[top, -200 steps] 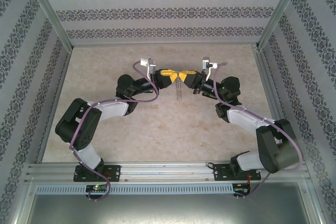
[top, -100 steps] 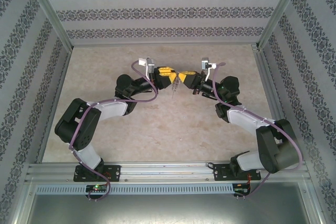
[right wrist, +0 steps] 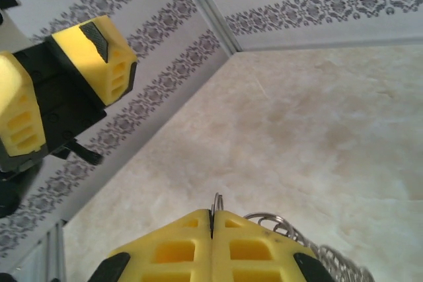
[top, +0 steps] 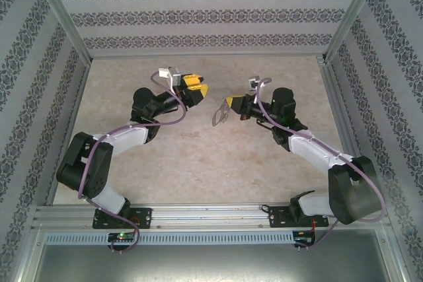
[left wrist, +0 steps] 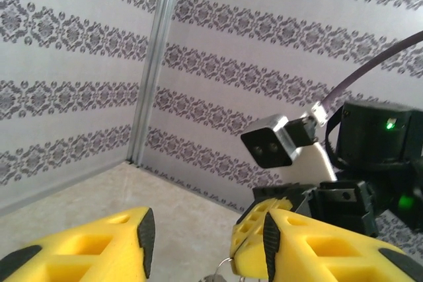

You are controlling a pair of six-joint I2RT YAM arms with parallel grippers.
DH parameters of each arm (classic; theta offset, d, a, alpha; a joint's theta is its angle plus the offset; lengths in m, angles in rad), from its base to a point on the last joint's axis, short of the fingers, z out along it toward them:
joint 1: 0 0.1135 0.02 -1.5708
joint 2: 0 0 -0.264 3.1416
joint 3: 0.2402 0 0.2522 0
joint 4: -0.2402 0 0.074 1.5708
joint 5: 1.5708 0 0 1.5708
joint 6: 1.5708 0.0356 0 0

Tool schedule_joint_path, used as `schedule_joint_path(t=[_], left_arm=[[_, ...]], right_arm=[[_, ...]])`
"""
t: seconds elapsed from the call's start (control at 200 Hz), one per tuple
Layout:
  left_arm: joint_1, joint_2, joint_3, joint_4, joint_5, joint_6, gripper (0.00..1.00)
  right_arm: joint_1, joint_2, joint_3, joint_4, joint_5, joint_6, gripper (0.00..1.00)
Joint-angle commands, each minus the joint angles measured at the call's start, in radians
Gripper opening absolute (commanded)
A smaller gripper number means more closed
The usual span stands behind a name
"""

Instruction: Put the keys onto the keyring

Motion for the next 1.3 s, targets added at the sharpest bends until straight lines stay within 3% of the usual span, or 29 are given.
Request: schedule_joint_path(t=[0.0,0.25,0.635,1.009,1.294], left_arm=[[0.021,-0.044,0.057,-0.203,0.023,0.127,0.50],[0.029,-0.037,0.185,-0.566,0.083,0.275,0.56],[0.035,0.050,0.360,-0.871,0.280,0.375,0.59],[0.034,0.105,0.402,-0.909,0.397,0.345,0.57],[0.032,0.140,0.418,-0.902,0.460,0.307,0.49]], right_arm=[[0.012,-0.024,0.074,-0.164,0.035,-0.147,0.00],[0.009,0.021,0.154,-0.237,-0.024,-0.213,0.00],[-0.006,0.082,0.278,-0.396,-0.223,-0.314,0.00],[-0.026,0.098,0.298,-0.400,-0.277,-0.313,0.00],[-0.029,0.112,0.304,-0.357,-0.305,-0.280,0.00]])
